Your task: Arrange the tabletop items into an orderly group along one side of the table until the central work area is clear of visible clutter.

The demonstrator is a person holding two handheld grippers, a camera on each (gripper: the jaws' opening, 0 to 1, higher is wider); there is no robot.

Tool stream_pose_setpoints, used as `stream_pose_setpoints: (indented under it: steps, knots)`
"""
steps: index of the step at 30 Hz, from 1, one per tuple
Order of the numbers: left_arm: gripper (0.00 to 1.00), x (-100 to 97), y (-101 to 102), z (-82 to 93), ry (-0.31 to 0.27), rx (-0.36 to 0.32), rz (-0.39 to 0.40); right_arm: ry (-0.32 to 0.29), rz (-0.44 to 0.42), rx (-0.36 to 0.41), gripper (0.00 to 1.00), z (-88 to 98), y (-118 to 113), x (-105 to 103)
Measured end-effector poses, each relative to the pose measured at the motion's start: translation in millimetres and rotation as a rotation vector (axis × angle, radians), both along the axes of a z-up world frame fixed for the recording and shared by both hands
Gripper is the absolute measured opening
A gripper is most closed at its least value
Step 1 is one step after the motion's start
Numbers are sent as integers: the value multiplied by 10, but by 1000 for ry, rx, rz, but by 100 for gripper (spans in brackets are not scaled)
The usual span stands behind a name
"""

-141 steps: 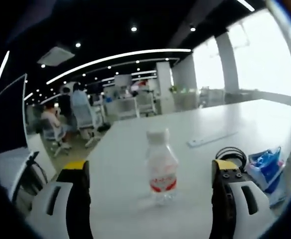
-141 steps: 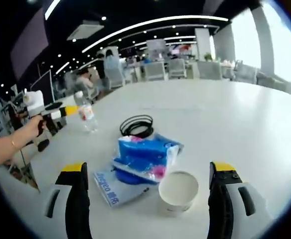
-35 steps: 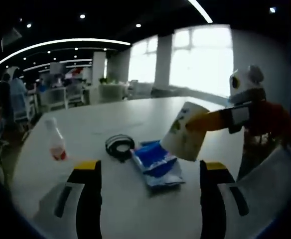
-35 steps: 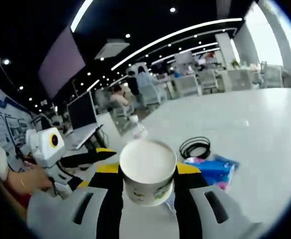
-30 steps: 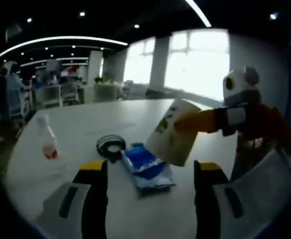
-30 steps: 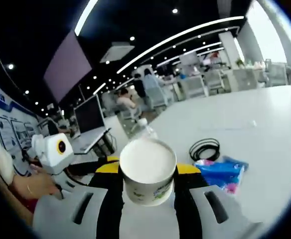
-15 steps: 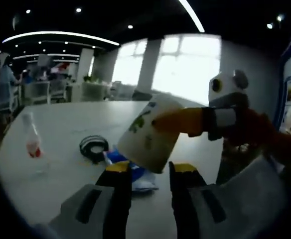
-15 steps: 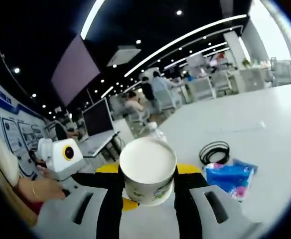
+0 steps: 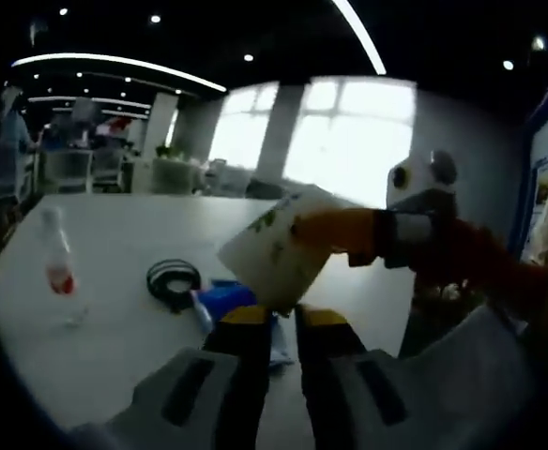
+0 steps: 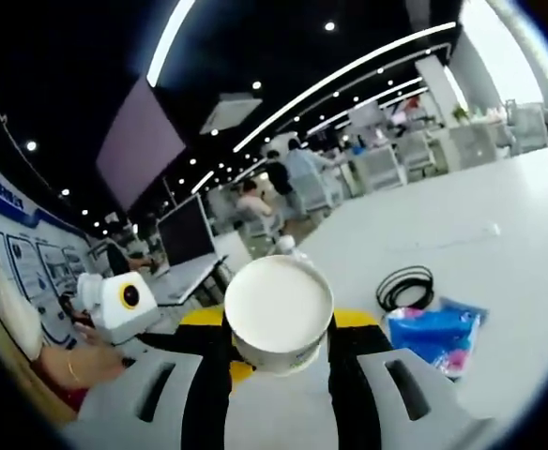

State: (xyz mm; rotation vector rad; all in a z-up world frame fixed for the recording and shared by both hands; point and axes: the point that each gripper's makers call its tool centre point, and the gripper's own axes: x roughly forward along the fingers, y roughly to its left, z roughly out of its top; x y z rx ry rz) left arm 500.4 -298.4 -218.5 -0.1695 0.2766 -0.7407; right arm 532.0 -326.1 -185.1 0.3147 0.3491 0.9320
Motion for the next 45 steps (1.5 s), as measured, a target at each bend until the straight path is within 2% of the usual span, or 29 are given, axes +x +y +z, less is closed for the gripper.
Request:
stream_pose_setpoints:
  steps: [7,12,13,19,22,23,26,29,33,36,37,40,43,45]
  knots:
    - [2,-6,37,2,-7,21,3,18,12,14,39,-23,7,-20]
    - [0,-17,67,0,-33,99,-1,7,48,4,40,-27,27,-78]
    - [0,-14,74,9,-57,124,-7,5,54,-2,40,-33,27,-82]
    - [0,-15,89,41,-106,204,-11,-7,64,-67,42,-137,31,-105]
    - [0,1,114,78,-131,228,-10,-34,63,-154,34,-234,-11,-110]
    - [0,12,135,88,-146,257,-7,-37,56,-172,35,-257,-26,-101]
    - [0,16,159,85,-155,297,-16,-76,35,-180,49,-226,-55,-72]
    - [0,11,177,81,-164,326,-28,-94,46,-168,52,-161,-60,-81]
    - [0,-15,193,45,-166,397,-70,-163,65,-243,61,-176,-94,-64]
    - [0,-80,191,-8,-156,490,-142,-216,92,-319,66,-222,-109,-72]
    - [0,-92,174,0,-160,491,-159,-254,102,-347,68,-219,-105,-72]
    - [0,-159,163,-44,-170,579,-233,-289,162,-401,72,-258,-55,-134]
    - [0,-239,116,-75,-149,587,-293,-313,214,-433,74,-289,-13,-184]
    - [0,-278,94,-77,-157,604,-333,-331,251,-442,76,-296,19,-225]
